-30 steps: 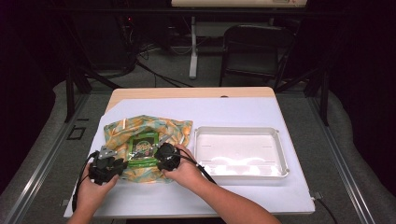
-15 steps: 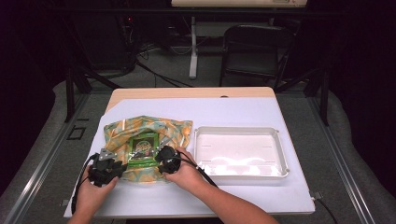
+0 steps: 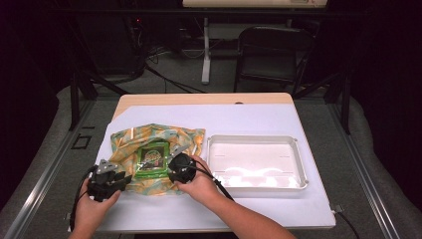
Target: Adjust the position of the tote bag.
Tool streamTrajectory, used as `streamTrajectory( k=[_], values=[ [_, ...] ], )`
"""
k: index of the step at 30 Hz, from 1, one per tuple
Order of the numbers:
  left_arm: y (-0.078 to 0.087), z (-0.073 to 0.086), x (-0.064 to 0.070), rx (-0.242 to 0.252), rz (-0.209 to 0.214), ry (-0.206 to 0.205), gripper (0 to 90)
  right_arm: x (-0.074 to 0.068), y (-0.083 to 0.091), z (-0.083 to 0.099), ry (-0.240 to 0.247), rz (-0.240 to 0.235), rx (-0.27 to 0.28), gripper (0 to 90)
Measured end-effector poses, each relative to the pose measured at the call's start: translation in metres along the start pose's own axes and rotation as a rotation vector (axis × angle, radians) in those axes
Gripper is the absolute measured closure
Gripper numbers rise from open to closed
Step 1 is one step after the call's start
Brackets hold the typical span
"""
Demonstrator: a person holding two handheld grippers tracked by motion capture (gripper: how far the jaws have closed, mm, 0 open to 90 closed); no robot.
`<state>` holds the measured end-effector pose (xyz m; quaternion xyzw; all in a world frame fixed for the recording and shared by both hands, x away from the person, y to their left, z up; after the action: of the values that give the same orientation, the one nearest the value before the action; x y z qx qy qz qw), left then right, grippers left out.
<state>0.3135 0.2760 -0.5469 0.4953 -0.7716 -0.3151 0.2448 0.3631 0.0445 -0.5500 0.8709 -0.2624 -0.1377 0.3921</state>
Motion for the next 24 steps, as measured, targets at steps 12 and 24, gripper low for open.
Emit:
streamTrajectory(
  k=[12,24],
  values=[
    [0.024,0.002,0.026,0.072,0.083,-0.107,47.5,-0.007,0.034,-0.009,0.023,-0.064,0.078,61.5],
    [0.027,-0.001,0.055,0.096,0.166,-0.189,41.4,-0.009,0.032,-0.015,0.020,-0.047,0.085,61.5]
  ],
)
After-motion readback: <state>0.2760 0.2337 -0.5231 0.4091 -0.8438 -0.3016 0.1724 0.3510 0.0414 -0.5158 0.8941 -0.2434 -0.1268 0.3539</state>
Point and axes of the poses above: each handheld gripper's, and its own axes: y roughly backward along the jaws, z roughly out of its underside, x roughly to its right, the point moved 3 cm from there along -y, roughly forward along the jaws, and after that the axes turned 5 degrees about y, right-handed, at the moved point
